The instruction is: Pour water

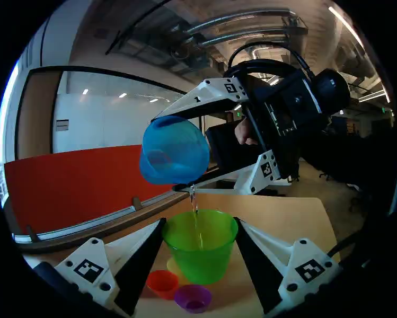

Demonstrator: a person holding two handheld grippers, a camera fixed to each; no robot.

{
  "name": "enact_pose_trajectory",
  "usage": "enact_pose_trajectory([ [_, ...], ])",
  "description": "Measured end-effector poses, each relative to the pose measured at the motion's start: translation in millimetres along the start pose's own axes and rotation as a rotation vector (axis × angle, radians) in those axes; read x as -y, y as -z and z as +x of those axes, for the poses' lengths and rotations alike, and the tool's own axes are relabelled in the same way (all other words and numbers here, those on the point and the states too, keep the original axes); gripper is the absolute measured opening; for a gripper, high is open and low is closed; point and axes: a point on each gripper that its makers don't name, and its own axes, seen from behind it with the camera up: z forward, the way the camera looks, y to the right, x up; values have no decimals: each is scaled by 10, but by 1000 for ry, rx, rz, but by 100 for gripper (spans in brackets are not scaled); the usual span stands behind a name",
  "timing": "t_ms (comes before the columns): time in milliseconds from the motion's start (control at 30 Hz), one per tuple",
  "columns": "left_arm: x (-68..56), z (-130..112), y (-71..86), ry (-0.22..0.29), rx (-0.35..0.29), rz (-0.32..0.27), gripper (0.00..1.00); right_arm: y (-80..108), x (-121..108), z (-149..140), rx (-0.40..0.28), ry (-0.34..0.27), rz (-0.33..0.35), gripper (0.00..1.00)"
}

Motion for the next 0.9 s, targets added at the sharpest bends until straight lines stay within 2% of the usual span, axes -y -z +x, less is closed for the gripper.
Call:
enact_pose_trajectory([
  [900, -3, 9, -11, -8, 2, 1, 90, 24, -38, 4, 6, 50, -15, 91],
])
